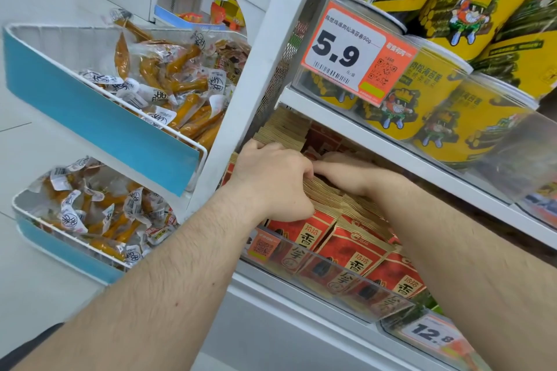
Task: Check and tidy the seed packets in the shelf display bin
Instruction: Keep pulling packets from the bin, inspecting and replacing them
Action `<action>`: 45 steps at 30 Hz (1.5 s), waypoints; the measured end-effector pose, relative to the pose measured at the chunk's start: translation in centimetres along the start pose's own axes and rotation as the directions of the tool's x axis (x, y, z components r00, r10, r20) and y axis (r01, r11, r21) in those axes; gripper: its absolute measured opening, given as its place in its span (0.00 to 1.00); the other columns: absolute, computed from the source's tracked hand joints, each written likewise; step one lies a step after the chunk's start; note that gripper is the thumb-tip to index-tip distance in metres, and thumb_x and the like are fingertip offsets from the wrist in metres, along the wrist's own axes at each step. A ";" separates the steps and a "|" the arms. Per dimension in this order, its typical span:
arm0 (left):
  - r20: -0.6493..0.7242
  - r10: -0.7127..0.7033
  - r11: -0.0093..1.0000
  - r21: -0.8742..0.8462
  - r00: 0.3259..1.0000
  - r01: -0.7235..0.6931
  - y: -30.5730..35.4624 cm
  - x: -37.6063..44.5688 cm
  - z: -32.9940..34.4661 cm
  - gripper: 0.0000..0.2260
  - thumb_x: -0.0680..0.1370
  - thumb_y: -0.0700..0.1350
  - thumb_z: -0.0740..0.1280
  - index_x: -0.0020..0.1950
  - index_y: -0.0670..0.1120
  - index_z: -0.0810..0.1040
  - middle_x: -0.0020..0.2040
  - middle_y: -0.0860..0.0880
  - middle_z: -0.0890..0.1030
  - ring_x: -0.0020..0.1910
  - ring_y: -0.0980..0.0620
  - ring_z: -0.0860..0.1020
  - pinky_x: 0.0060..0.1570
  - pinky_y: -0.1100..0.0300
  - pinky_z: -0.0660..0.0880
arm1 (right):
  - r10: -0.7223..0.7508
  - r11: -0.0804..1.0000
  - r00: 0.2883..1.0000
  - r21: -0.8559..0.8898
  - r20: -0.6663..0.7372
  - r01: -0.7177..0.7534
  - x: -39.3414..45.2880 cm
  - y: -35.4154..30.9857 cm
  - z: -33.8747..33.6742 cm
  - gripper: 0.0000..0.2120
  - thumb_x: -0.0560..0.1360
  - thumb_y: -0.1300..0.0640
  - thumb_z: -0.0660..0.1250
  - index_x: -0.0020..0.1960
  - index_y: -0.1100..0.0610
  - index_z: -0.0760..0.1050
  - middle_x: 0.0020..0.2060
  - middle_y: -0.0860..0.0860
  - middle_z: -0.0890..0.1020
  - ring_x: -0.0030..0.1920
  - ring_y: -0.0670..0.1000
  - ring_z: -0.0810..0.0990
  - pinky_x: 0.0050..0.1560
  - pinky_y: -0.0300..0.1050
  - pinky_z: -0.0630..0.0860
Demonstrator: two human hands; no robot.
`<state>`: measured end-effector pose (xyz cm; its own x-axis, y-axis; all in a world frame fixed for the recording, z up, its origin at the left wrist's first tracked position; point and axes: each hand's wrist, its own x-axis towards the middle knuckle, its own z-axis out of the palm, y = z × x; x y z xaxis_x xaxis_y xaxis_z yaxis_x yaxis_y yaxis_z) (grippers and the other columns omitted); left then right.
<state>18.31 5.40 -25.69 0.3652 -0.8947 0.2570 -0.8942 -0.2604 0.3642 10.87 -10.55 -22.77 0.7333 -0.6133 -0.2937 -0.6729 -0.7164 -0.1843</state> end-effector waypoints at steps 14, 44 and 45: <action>-0.023 0.005 1.000 0.006 1.000 -0.005 0.0 0.2 0.4 0.22 0.70 0.56 0.67 0.64 0.60 0.74 0.67 0.61 0.73 0.68 0.54 0.66 0.68 0.48 0.55 | 0.014 0.999 0.977 -0.042 -0.213 -0.024 3.4 0.3 -0.5 0.25 0.78 0.39 0.59 0.67 0.55 0.73 0.60 0.52 0.76 0.55 0.51 0.73 0.51 0.42 0.64; -0.338 -0.120 0.895 -0.444 0.933 -0.046 -0.1 -1.8 0.0 0.13 0.69 0.38 0.66 0.51 0.51 0.78 0.49 0.58 0.76 0.48 0.53 0.74 0.53 0.51 0.74 | -0.337 0.935 0.904 -0.209 -0.264 0.287 -9.7 0.3 2.5 0.50 0.66 0.20 0.34 0.59 0.51 0.80 0.74 0.42 0.65 0.73 0.45 0.58 0.69 0.55 0.49; -0.357 -0.113 0.895 -0.441 0.927 -0.061 -0.1 -2.0 0.1 0.14 0.68 0.38 0.65 0.51 0.50 0.78 0.49 0.57 0.76 0.48 0.53 0.75 0.53 0.51 0.74 | -0.365 0.927 0.887 -0.195 -0.284 0.319 -10.3 0.3 2.8 0.51 0.64 0.20 0.35 0.58 0.51 0.81 0.73 0.41 0.66 0.72 0.44 0.59 0.69 0.54 0.50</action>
<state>17.63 7.20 -26.30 0.5323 -0.6704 0.5169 -0.7084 -0.0185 0.7055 2.89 -3.52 -22.40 0.9233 -0.3769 0.0734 -0.3711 -0.9250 -0.0814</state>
